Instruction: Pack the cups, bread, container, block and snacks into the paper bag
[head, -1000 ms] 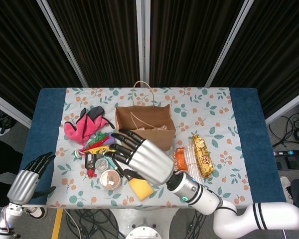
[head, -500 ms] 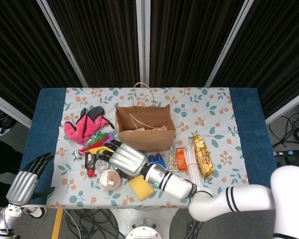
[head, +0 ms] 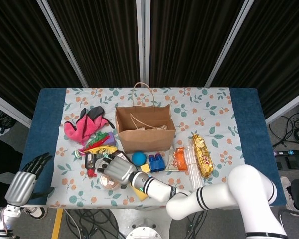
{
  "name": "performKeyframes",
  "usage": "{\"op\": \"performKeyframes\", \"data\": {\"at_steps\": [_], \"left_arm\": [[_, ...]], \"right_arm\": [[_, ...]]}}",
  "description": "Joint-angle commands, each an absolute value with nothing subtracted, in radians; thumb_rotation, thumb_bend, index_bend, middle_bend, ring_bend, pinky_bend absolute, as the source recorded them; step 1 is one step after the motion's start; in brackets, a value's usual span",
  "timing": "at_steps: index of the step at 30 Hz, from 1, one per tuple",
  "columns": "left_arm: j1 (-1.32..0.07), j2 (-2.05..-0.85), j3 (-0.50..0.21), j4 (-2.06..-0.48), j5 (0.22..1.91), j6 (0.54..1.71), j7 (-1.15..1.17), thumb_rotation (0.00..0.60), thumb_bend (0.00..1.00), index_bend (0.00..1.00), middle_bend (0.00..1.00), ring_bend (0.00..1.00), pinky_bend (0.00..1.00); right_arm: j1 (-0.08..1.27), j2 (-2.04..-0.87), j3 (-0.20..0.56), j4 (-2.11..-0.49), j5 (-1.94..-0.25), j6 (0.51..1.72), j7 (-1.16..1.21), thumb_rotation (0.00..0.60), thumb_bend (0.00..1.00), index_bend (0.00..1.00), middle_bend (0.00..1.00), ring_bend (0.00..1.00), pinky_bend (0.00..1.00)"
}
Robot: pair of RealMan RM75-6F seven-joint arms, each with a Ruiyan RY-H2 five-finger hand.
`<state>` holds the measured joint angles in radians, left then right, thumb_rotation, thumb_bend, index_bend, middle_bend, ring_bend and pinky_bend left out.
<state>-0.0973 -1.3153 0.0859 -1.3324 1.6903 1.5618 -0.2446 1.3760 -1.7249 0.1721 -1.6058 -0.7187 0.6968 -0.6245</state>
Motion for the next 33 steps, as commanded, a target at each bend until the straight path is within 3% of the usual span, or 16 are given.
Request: {"op": "performKeyframes", "data": {"at_steps": [1,9,18,22,26,33], "left_arm": [[-0.097,-1.317,0.082,-1.327,1.686,1.562,-0.250,0.600,0.19,0.14,0.17,0.13,0.24],[-0.096,-1.325,0.076,-1.308,1.677,1.561,-0.263,0.600,0.19,0.14,0.17,0.13,0.24],[-0.095,-1.326,0.071,-1.295,1.672,1.561,-0.280,0.600,0.19,0.14,0.17,0.13,0.24],[-0.094,-1.328,0.070,-1.291,1.669,1.562,-0.286,0.600,0.19,0.14,0.18,0.13,0.24],[-0.094,-1.330,0.069,-1.288,1.669,1.562,-0.289,0.600,0.19,0.14,0.17,0.13,0.24],[-0.094,-1.327,0.069,-1.293,1.672,1.564,-0.288,0.600,0.19,0.14,0.17,0.13,0.24]], "right_arm": [[1.389,-1.742,0.163,-1.586,-0.707,0.699,-0.625,0.600,0.00,0.16,0.23,0.07,0.11],[1.426,-1.789,0.142,-1.518,-0.667,0.681,-0.624,0.600,0.00,0.14,0.20,0.02,0.05],[1.450,-1.830,0.119,-1.478,-0.648,0.696,-0.632,0.600,0.00,0.15,0.22,0.05,0.05],[1.443,-1.853,0.116,-1.465,-0.665,0.748,-0.643,0.600,0.01,0.29,0.30,0.16,0.14],[1.429,-1.871,0.115,-1.458,-0.703,0.797,-0.655,0.600,0.09,0.47,0.40,0.28,0.26],[1.410,-1.829,0.157,-1.523,-0.754,0.847,-0.655,0.600,0.12,0.52,0.43,0.31,0.30]]}}
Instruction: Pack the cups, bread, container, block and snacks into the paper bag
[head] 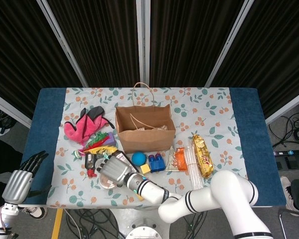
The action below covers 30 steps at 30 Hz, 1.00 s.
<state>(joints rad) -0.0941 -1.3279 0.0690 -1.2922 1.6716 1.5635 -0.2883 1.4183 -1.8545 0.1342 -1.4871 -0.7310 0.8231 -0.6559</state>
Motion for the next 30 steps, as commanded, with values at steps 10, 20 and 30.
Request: {"op": "performKeyframes", "data": {"at_steps": [10,20,30], "left_arm": [[-0.096,-1.326,0.075,-1.299,1.685,1.563,-0.274,0.600,0.19,0.14,0.17,0.13,0.24],[-0.101,-1.325,0.084,-1.312,1.704,1.559,-0.253,0.600,0.19,0.14,0.17,0.13,0.24],[-0.114,-1.326,0.084,-1.330,1.711,1.547,-0.235,0.600,0.19,0.14,0.17,0.13,0.24]], "right_arm": [[1.347,-1.623,0.330,-1.829,-0.952,1.096,-0.673,0.600,0.14,0.52,0.43,0.31,0.30],[1.170,-1.365,0.455,-1.977,-1.082,1.339,-0.662,0.600,0.14,0.53,0.43,0.31,0.30],[1.004,-1.198,0.387,-1.967,-1.021,1.315,-0.604,0.600,0.14,0.53,0.43,0.31,0.30]]}}
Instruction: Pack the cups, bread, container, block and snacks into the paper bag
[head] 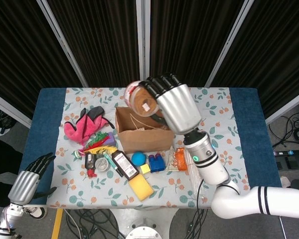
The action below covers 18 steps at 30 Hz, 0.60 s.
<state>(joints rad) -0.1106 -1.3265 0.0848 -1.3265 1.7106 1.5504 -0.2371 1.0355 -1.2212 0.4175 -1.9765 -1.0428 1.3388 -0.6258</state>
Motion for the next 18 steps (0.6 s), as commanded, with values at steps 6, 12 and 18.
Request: {"op": "performKeyframes", "data": {"at_steps": [6,12,18], "left_arm": [[-0.122,-1.324,0.078,-1.343,1.708,1.539,-0.223,0.600,0.19,0.14,0.17,0.13,0.24],[-0.119,-1.324,0.081,-1.341,1.702,1.538,-0.221,0.600,0.19,0.14,0.17,0.13,0.24],[-0.115,-1.324,0.078,-1.334,1.696,1.544,-0.226,0.600,0.19,0.14,0.17,0.13,0.24]], "right_arm": [[0.990,-1.207,0.343,-1.941,-1.003,1.239,-0.573,0.600,0.14,0.53,0.43,0.31,0.30],[1.004,-1.240,0.325,-1.918,-1.000,1.194,-0.582,0.600,0.11,0.49,0.39,0.29,0.27],[1.023,-1.227,0.326,-1.927,-0.921,1.123,-0.590,0.600,0.00,0.16,0.19,0.07,0.08]]}}
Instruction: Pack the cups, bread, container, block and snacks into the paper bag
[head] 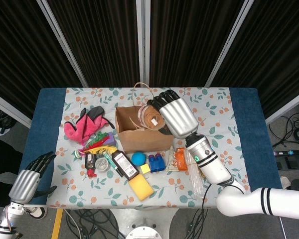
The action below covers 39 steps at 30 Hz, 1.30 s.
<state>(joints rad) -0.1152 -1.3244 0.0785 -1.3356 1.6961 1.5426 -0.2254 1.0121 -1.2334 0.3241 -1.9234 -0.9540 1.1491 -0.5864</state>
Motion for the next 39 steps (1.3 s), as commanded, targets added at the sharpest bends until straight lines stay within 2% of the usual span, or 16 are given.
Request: {"op": "performKeyframes", "data": {"at_steps": [1,3,7,15,21,26,29,34,39], "left_arm": [[-0.114,-1.324,0.078,-1.334,1.695,1.545,-0.227,0.600,0.19,0.14,0.17,0.13,0.24],[-0.113,-1.324,0.077,-1.333,1.695,1.547,-0.228,0.600,0.19,0.14,0.17,0.13,0.24],[-0.113,-1.324,0.079,-1.334,1.697,1.548,-0.227,0.600,0.19,0.14,0.17,0.13,0.24],[-0.115,-1.322,0.080,-1.341,1.702,1.550,-0.223,0.600,0.19,0.14,0.17,0.13,0.24],[-0.116,-1.320,0.077,-1.348,1.703,1.552,-0.221,0.600,0.19,0.14,0.17,0.13,0.24],[-0.122,-1.323,0.076,-1.352,1.706,1.546,-0.220,0.600,0.19,0.14,0.17,0.13,0.24],[-0.130,-1.326,0.077,-1.353,1.713,1.540,-0.218,0.600,0.19,0.14,0.17,0.13,0.24],[-0.133,-1.329,0.078,-1.358,1.720,1.543,-0.210,0.600,0.19,0.14,0.17,0.13,0.24],[-0.122,-1.322,0.077,-1.361,1.712,1.558,-0.206,0.600,0.19,0.14,0.17,0.13,0.24]], "right_arm": [[1.024,-1.227,0.328,-1.927,-0.917,1.122,-0.591,0.600,0.00,0.12,0.16,0.05,0.06],[1.025,-1.227,0.332,-1.928,-0.917,1.122,-0.586,0.600,0.00,0.06,0.12,0.01,0.02],[1.019,-1.223,0.341,-1.936,-0.933,1.140,-0.576,0.600,0.00,0.01,0.09,0.00,0.00],[0.978,-1.167,0.362,-2.009,-1.030,1.205,-0.544,0.600,0.00,0.01,0.09,0.00,0.00],[0.888,-1.045,0.349,-2.158,-1.120,1.296,-0.577,0.600,0.00,0.00,0.11,0.00,0.00],[0.740,-0.953,0.250,-2.264,-1.185,1.394,-0.624,0.600,0.00,0.01,0.14,0.02,0.00],[0.662,-0.954,0.168,-2.258,-1.220,1.400,-0.582,0.600,0.00,0.03,0.16,0.04,0.00],[0.605,-1.030,0.061,-2.162,-1.290,1.329,-0.502,0.600,0.00,0.08,0.18,0.06,0.03],[0.604,-1.162,0.016,-2.067,-1.317,1.245,-0.493,0.600,0.00,0.10,0.19,0.08,0.06]]}}
